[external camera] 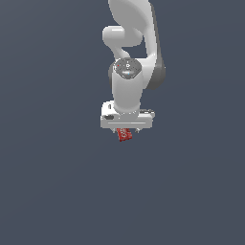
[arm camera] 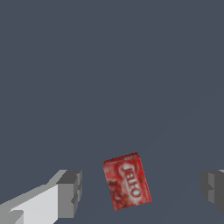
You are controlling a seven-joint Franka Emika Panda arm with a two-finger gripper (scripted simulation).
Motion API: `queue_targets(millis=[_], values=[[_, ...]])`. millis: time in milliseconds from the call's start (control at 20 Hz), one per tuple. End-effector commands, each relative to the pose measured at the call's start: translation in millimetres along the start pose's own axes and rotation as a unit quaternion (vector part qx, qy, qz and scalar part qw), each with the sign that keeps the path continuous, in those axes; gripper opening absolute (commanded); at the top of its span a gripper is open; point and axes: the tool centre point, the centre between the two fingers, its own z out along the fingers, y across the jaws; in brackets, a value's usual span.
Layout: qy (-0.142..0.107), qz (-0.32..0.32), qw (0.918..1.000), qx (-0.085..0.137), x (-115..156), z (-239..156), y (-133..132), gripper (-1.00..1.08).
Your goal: Pick up the object and move it to a goal position.
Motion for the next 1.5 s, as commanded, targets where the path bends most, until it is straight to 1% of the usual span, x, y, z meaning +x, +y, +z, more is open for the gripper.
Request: queue_targets(millis=[0,150,400,650,1050,1250,1450], values=[[0.000,0.000,1.0000,0.000,0,0,0,1.00],[0.002,0.007,1.0000,0.001,1,-1,5,1.00],[0.008,0.039,0.9992,0.007,6,-7,25,1.00],[0.008,0.042,0.9991,0.007,6,-7,27,1.00],[0.009,0.015,0.9998,0.004,-6,13,24,1.00],[0.009,-0.012,0.9999,0.001,-20,33,22,1.00],[0.009,-0.049,0.9987,-0.002,-40,57,18,1.00]])
